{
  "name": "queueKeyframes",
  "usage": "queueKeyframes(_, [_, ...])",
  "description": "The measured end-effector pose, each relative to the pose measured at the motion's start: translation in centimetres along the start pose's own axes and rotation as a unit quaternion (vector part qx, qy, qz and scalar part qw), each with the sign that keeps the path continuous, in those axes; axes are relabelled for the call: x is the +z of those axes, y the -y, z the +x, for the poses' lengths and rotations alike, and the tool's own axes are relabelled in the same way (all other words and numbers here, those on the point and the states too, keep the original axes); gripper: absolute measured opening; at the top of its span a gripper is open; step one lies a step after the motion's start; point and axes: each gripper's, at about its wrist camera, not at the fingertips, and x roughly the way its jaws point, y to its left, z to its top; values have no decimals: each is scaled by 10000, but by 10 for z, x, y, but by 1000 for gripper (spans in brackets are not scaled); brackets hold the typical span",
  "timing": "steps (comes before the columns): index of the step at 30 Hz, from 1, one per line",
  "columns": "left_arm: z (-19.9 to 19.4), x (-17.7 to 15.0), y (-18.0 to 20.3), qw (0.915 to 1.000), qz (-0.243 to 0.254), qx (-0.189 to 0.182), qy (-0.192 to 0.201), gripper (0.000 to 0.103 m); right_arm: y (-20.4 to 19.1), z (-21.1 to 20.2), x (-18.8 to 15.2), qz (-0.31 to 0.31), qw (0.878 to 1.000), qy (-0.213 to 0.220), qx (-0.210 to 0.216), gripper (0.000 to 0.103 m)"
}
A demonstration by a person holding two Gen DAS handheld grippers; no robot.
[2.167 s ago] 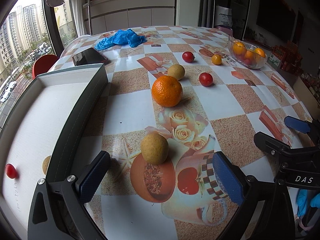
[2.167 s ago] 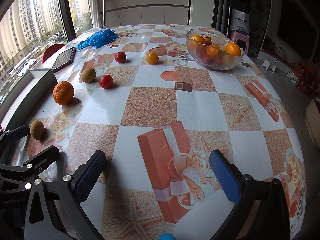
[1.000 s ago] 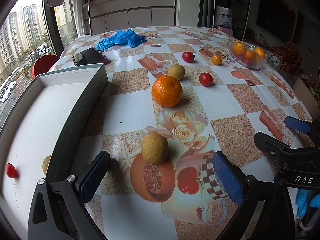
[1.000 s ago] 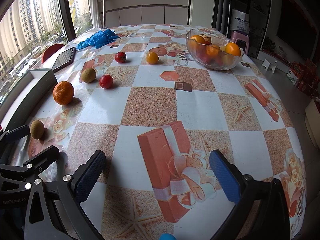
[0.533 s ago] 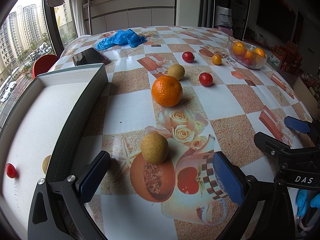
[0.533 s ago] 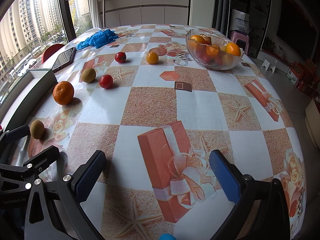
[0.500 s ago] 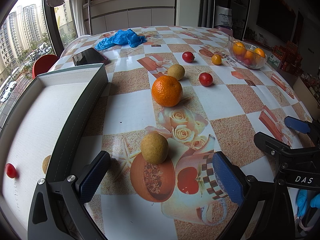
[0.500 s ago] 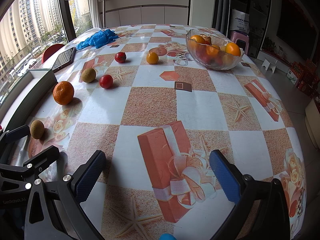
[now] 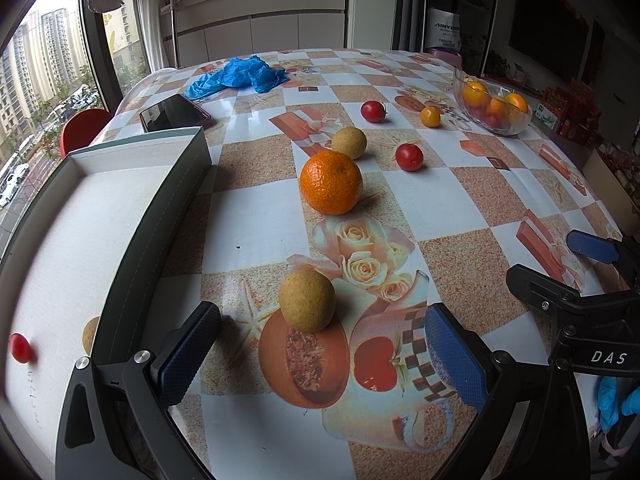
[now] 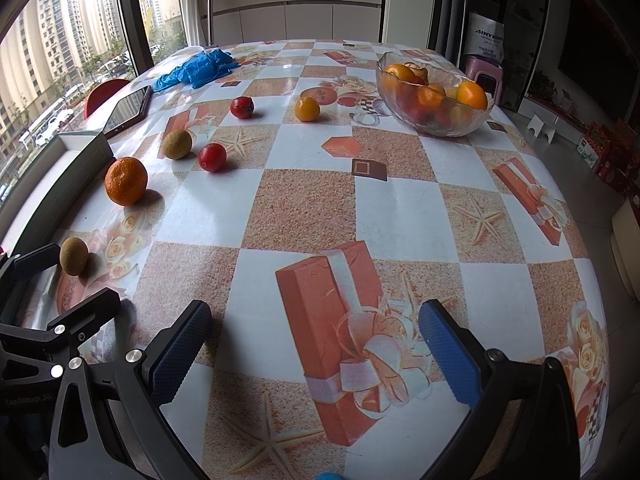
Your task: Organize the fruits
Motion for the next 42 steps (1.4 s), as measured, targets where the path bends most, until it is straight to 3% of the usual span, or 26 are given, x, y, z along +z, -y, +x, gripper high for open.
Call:
queueKeyframes(6, [7,13,1,9998,-9,-11,-208,102,-4,13,21,-13,9994,-353,9,103])
queueKeyframes(12, [1,11,-1,10000,-4,0,-21,80,-20,28,43,-164,9990,-391,127,103])
queueKeyframes(16, [0,10,-4,10000,-8,-14,1,78,-36,39,58,-333,9988,-281,210,101])
queueKeyframes(21, [-1,8,-7,10000,-1,-56,26,78,-56,50,81,-587,9977,-91,327,89])
queueKeyframes(24, [-2,8,-10,10000,-9,-87,22,79,-66,55,90,-702,9966,30,426,75])
queueKeyframes(27, [-2,8,-10,10000,5,-79,25,78,-71,55,94,-791,9953,134,548,44])
queueKeyframes(28, [-2,7,-10,10000,11,-68,35,78,-71,54,94,-782,9950,150,598,21])
queueKeyframes(29, [-2,6,-9,10000,13,-57,43,78,-68,53,94,-716,9951,134,674,21])
queueKeyframes(32, [-5,6,-10,10000,20,-46,74,63,-54,45,85,-440,9949,152,896,21])
queueKeyframes(37, [-5,10,-12,9999,14,-118,76,26,-32,26,61,-131,9936,56,1120,21])
queueKeyframes(42, [-9,8,-14,9993,-93,-374,25,26,-16,8,33,154,9923,-7,1230,21])
